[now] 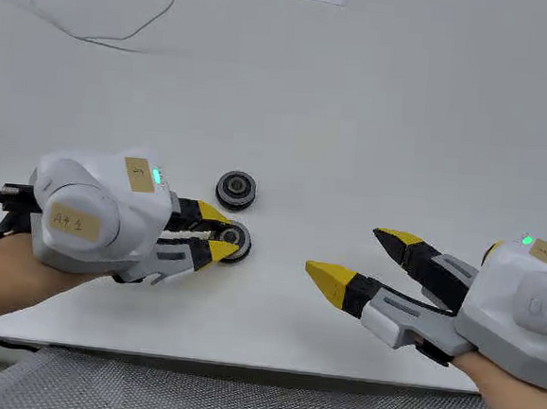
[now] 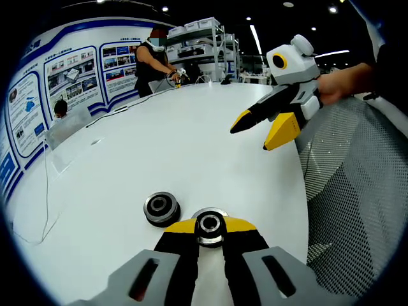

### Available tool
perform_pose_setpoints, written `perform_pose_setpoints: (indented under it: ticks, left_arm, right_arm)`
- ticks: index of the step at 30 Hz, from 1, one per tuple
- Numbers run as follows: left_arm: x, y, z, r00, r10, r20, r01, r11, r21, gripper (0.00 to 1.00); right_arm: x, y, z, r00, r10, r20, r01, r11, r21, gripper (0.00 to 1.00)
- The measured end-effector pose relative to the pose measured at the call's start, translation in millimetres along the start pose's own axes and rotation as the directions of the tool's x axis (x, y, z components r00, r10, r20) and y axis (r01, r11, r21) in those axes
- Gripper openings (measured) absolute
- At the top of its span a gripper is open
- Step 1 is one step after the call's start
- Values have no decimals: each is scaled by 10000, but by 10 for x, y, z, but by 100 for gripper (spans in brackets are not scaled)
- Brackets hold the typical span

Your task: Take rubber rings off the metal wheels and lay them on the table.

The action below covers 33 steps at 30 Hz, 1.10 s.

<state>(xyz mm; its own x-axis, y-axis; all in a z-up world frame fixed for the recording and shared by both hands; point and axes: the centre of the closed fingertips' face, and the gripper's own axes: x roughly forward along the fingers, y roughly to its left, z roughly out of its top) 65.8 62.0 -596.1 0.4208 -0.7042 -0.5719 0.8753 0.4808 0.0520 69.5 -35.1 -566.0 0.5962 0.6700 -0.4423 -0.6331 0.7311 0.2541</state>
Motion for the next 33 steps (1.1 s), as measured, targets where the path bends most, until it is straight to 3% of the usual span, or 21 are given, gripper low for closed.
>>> perform_pose_setpoints:
  ticks: [8, 13, 18, 22, 33]
  left_arm:
    - [-1, 3, -7, 9999, -90, -143, 93, 9997, 229, 13]
    - [2, 9, -16, 9998, -95, -166, 97, 9998, 150, 13]
    - [8, 2, -18, 9995, -139, -290, 152, 9988, 459, 12]
    - [12, 2, -20, 9995, -148, -266, 161, 9986, 504, 12]
    - [20, 6, -22, 9996, -255, -111, 262, 9975, 663, 12]
  right_arm:
    - [26, 48, 53, 9996, 213, 200, -216, 9997, 134, 55]
    - [103, 198, 102, 9960, 780, 436, -813, 9935, 791, 50]
    - [215, 357, 66, 9919, 1247, 240, -1268, 9841, 1243, 46]
    - [296, 438, 93, 9895, 1354, 503, -1432, 9654, 2180, 46]
    - [536, 569, 85, 9826, 1774, 556, -1857, 9237, 3352, 44]
